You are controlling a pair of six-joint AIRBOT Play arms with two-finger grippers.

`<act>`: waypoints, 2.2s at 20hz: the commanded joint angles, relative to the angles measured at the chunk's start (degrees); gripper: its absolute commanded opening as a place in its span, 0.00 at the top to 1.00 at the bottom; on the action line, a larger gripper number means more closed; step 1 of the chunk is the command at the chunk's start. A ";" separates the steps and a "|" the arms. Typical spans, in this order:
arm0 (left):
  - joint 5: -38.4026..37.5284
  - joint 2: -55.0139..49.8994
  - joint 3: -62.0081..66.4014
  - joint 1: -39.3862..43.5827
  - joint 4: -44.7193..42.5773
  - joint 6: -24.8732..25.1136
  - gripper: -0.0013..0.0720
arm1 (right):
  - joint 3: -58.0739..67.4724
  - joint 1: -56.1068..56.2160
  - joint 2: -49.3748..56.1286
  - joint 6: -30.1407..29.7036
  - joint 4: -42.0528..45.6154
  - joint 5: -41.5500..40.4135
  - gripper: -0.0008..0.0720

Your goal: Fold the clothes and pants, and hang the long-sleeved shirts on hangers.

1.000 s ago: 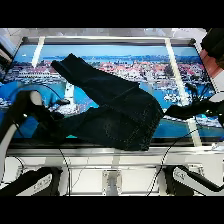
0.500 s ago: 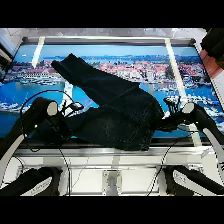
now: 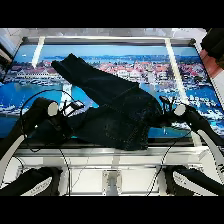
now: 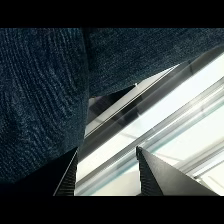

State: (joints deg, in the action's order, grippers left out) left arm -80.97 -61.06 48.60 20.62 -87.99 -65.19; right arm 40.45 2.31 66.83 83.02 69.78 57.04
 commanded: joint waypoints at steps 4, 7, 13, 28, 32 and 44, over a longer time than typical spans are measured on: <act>1.55 0.87 -0.02 0.00 5.99 0.00 0.42 | 13.33 -12.87 0.04 4.39 24.28 -0.57 0.99; 3.32 0.92 -0.02 0.02 7.96 -0.02 0.42 | 19.41 -26.16 1.75 4.33 28.72 -6.78 0.99; 8.39 0.92 -0.02 0.00 8.52 -0.04 0.41 | 22.82 -39.26 3.91 -15.12 -6.25 10.16 0.38; 8.92 0.92 -0.02 0.00 9.18 -0.66 0.41 | -7.98 -8.20 4.04 -17.68 -17.55 -4.44 0.24; 8.92 0.92 -0.02 0.00 9.18 -0.66 0.41 | -7.96 -0.50 4.04 -14.67 -18.91 -11.10 0.50; 7.89 0.92 -0.02 0.11 9.20 -0.66 0.41 | 16.76 -21.77 5.05 -5.62 11.26 -9.31 0.99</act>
State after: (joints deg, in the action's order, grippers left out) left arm -73.03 -60.16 48.58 20.62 -78.81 -65.87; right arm 49.28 -11.03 71.24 73.82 67.29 45.45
